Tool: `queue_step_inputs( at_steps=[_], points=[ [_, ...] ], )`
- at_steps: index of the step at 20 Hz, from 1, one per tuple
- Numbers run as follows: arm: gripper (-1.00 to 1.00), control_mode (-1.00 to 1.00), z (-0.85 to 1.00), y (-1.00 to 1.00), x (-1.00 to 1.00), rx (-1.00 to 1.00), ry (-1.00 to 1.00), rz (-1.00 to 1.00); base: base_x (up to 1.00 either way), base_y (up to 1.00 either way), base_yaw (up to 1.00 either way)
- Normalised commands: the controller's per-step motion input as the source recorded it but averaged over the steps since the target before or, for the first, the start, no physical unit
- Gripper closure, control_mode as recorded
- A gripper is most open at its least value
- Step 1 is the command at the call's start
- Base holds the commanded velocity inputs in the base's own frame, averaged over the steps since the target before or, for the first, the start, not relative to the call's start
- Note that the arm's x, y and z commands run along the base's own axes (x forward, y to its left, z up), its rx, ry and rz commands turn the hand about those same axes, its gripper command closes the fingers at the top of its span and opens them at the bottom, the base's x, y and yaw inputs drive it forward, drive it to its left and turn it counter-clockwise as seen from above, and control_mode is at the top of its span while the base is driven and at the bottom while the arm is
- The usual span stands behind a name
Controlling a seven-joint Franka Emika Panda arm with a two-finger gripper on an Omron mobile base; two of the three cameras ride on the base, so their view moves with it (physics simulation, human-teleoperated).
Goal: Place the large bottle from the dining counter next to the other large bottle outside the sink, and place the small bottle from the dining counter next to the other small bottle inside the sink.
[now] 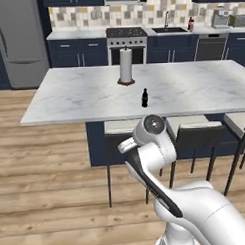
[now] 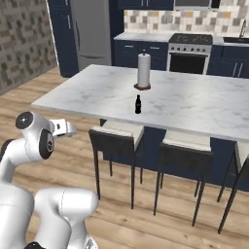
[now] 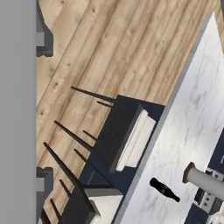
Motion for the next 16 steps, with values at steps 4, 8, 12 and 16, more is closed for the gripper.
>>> queue_step_inputs(
  at_steps=[4, 8, 12, 16],
  points=[
    [-1.00, 1.00, 0.00, 0.00, 0.00, 0.00, 0.00, 0.00, 0.00, -0.26, -0.03],
    [-1.00, 1.00, 0.00, 0.00, 0.00, 0.00, 0.00, 0.00, 0.00, -0.40, 0.00],
    [-1.00, 1.00, 0.00, 0.00, 0.00, 0.00, 0.00, 0.00, 0.00, -0.46, 0.00],
    [-1.00, 1.00, 0.00, 0.00, 0.00, 0.00, 0.00, 0.00, 0.00, -0.55, -0.05]
  ],
)
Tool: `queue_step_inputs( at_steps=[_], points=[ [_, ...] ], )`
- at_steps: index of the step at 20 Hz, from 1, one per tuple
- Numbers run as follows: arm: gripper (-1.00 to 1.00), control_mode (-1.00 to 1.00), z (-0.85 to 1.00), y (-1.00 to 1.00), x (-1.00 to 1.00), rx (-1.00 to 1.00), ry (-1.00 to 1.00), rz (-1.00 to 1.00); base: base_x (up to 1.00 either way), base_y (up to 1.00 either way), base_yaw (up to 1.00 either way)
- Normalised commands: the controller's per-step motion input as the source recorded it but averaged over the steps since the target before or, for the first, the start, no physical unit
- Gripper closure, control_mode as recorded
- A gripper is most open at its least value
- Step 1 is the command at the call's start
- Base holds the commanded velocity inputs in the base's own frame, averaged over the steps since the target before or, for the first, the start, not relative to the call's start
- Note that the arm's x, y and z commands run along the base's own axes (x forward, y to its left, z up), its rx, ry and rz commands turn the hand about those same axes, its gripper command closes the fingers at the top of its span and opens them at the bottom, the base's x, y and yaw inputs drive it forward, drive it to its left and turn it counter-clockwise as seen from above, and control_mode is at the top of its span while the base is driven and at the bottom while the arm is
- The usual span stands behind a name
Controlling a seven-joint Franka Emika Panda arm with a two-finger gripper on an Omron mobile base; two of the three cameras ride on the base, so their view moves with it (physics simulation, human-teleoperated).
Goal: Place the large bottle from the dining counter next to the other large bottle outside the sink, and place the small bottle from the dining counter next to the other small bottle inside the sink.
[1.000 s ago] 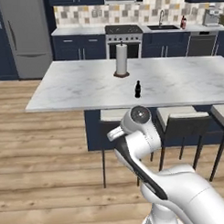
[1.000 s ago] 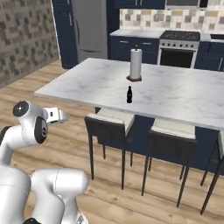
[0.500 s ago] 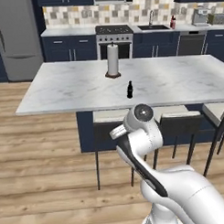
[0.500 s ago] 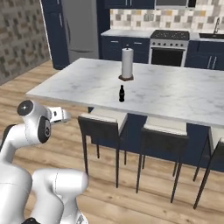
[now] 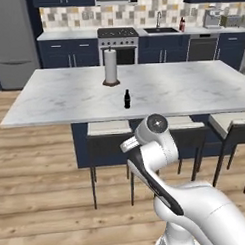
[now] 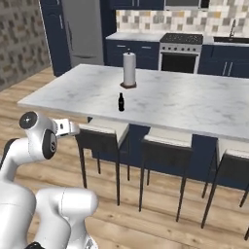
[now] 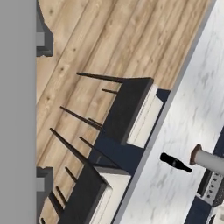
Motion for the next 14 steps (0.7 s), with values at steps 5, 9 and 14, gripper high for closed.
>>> queue_step_inputs(
  at_steps=[5, 9, 14],
  points=[
    [-1.00, 1.00, 0.00, 0.00, 0.00, 0.00, 0.00, 0.00, 0.00, -0.18, -0.32],
    [-1.00, 1.00, 0.00, 0.00, 0.00, 0.00, 0.00, 0.00, 0.02, 0.00, -0.43],
    [-1.00, 1.00, 0.00, 0.00, 0.00, 0.00, 0.00, 0.00, 0.00, 0.00, -0.44]
  ],
)
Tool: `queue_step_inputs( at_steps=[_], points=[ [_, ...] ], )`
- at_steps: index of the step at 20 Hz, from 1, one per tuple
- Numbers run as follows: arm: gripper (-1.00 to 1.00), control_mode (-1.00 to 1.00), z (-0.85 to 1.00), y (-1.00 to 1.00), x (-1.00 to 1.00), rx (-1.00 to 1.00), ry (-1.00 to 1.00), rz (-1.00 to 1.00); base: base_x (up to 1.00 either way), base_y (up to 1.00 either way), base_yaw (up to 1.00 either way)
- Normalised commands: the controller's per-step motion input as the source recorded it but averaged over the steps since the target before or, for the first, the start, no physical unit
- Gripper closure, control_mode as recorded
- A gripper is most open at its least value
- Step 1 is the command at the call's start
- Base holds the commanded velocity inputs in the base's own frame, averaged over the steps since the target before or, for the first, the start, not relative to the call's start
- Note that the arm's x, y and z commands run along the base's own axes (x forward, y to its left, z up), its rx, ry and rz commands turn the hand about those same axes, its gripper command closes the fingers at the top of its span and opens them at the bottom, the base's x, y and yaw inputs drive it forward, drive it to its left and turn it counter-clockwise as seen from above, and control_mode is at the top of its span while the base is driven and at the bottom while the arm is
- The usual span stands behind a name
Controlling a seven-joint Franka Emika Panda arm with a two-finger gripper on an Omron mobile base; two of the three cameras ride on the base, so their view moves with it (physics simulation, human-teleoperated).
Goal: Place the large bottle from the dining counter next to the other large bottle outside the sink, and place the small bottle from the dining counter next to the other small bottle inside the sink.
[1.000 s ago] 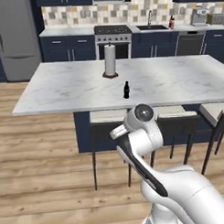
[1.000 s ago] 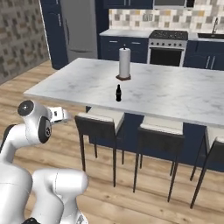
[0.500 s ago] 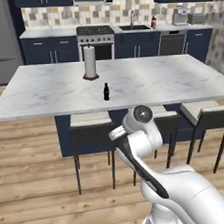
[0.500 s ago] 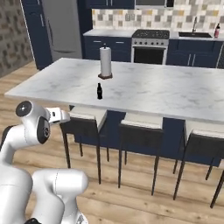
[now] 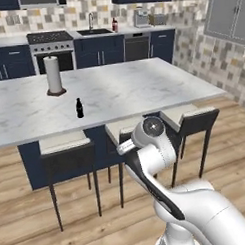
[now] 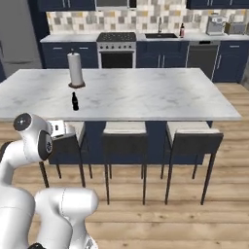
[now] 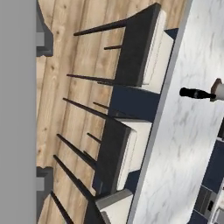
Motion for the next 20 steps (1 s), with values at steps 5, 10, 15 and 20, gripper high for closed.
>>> queue_step_inputs(
  at_steps=[5, 10, 15, 20],
  points=[
    [-1.00, 1.00, 0.00, 0.00, 0.00, 0.00, 0.00, 0.00, 0.17, 0.00, -0.25],
    [-1.00, 1.00, 0.00, 0.00, 0.00, 0.00, 0.00, 0.00, 0.05, 0.38, -0.03],
    [-1.00, 1.00, 0.00, 0.00, 0.00, 0.00, 0.00, 0.00, 0.00, 0.88, 0.00],
    [-1.00, 1.00, 0.00, 0.00, 0.00, 0.00, 0.00, 0.00, 0.01, 0.80, 0.00]
  ],
)
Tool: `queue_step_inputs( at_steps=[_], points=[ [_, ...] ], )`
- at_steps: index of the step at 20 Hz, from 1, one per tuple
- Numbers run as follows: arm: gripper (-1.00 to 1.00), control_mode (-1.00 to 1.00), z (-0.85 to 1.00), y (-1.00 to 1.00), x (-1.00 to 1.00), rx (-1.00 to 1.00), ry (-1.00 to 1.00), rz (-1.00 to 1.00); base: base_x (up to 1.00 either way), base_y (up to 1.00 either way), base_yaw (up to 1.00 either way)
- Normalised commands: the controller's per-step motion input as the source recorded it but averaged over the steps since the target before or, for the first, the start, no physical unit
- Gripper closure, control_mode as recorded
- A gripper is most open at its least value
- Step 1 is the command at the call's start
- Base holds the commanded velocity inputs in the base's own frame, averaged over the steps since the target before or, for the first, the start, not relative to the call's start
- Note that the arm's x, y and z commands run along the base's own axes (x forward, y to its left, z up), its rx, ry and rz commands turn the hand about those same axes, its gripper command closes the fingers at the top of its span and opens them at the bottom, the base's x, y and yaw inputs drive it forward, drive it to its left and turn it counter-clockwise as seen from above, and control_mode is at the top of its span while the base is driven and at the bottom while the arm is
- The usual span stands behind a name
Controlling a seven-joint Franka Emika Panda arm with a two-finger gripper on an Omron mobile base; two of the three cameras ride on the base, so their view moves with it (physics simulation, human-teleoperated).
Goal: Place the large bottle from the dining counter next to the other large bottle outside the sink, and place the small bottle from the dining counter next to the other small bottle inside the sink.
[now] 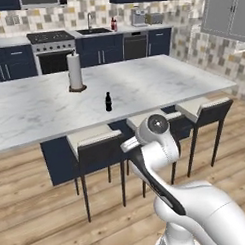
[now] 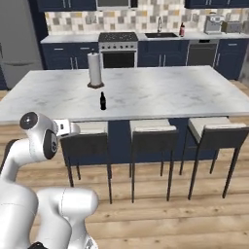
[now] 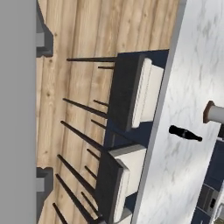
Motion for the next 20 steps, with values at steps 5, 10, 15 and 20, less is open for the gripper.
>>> queue_step_inputs(
  at_steps=[5, 10, 15, 20],
  points=[
    [-1.00, 1.00, 0.00, 0.00, 0.00, 0.00, 0.00, 0.00, 0.17, 0.29, 0.00],
    [-1.00, 1.00, 0.00, 0.00, 0.00, 0.00, 0.00, 0.00, 0.34, 0.00, 0.00],
    [-1.00, 1.00, 0.00, 0.00, 0.00, 0.00, 0.00, 0.00, 0.58, 0.00, 0.00],
    [-1.00, 1.00, 0.00, 0.00, 0.00, 0.00, 0.00, 0.00, 0.64, 0.00, 0.00]
  ],
)
